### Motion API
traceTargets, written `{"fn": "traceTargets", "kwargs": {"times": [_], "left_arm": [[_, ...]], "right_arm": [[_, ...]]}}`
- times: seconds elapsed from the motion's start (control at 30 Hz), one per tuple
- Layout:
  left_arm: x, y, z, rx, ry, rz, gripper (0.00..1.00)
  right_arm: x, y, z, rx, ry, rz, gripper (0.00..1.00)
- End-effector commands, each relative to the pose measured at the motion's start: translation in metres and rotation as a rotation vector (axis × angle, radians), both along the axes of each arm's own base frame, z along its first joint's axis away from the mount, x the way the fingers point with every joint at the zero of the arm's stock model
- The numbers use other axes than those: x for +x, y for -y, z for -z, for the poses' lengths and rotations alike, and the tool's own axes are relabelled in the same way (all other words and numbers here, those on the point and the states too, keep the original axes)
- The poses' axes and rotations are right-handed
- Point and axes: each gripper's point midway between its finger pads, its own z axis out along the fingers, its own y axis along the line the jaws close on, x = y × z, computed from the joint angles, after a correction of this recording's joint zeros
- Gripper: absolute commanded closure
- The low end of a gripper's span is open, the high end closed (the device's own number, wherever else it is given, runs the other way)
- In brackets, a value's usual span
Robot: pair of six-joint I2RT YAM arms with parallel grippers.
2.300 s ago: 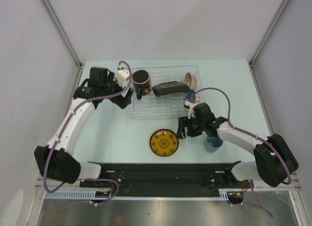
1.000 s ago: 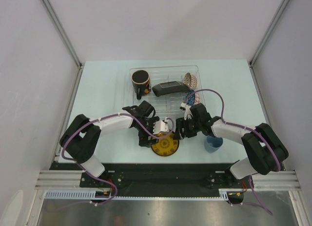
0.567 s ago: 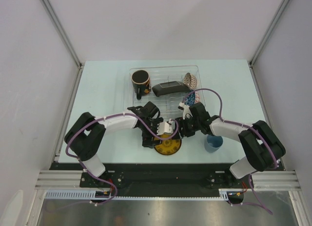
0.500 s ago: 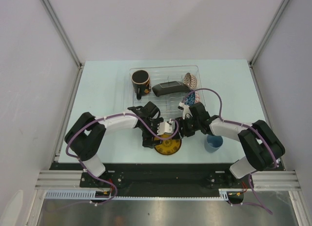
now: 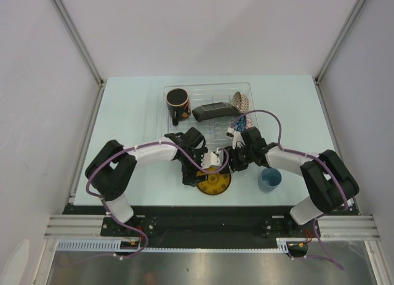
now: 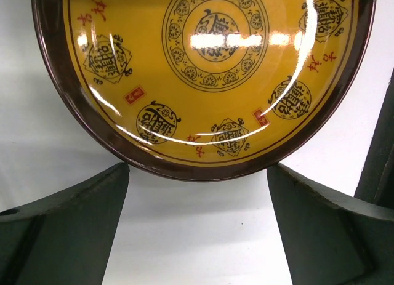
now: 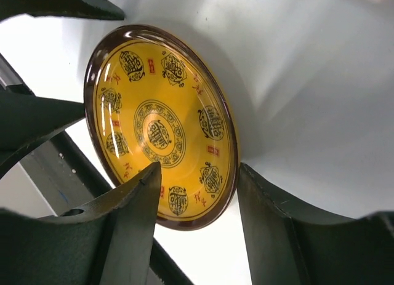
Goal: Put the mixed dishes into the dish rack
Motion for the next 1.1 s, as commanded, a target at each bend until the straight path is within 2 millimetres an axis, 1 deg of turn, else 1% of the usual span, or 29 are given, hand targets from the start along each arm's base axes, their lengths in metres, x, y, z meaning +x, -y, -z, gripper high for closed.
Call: {"fn": "traceTargets", "kwargs": {"times": [0.0,0.03,0.1,0.23,0.43,0.6,0.8,0.83,0.9,0.93,0.97,1.0,1.07], "left_arm": [[0.026,0.044,-0.015,-0.149,0.068,-0.019,0.0],[0.026,0.044,-0.015,-0.151,0.067,-0.02,0.0],[0.026,0.045,-0.016,-0.153,0.069,-0.021,0.0],[0.028,0.046,-0.016,-0.157,0.076,-0.022,0.0],[0.029,0.049,-0.02,-0.17,0.072,-0.031,0.0],[0.032,0.055,-0.025,-0.188,0.075,-0.037,0.01],[0.031,0.053,-0.024,-0.182,0.076,-0.035,0.0],[0.03,0.052,-0.023,-0.183,0.074,-0.035,0.0],[0.028,0.052,-0.023,-0.186,0.068,-0.042,0.0],[0.027,0.052,-0.022,-0.187,0.066,-0.045,0.0],[0.026,0.052,-0.022,-0.187,0.062,-0.046,0.0],[0.026,0.053,-0.023,-0.189,0.065,-0.046,0.0],[0.026,0.053,-0.024,-0.192,0.067,-0.049,0.0]], "right_arm": [[-0.029,-0.018,-0.037,0.131,-0.098,-0.092,0.45],[-0.028,-0.019,-0.046,0.146,-0.074,-0.094,0.44],[-0.027,-0.019,-0.052,0.148,-0.065,-0.092,0.44],[-0.03,-0.019,-0.048,0.155,-0.101,-0.101,0.46],[-0.024,-0.026,-0.053,0.186,-0.095,-0.113,0.49],[-0.017,-0.033,-0.058,0.216,-0.082,-0.118,0.53],[-0.016,-0.032,-0.057,0.206,-0.091,-0.118,0.57],[-0.016,-0.032,-0.057,0.203,-0.086,-0.116,0.6],[-0.015,-0.034,-0.059,0.204,-0.083,-0.115,0.69],[-0.014,-0.033,-0.059,0.2,-0.082,-0.111,0.84],[-0.014,-0.034,-0.06,0.199,-0.08,-0.113,0.96],[-0.014,-0.033,-0.058,0.194,-0.087,-0.108,1.0],[-0.014,-0.033,-0.056,0.189,-0.093,-0.104,1.0]]}}
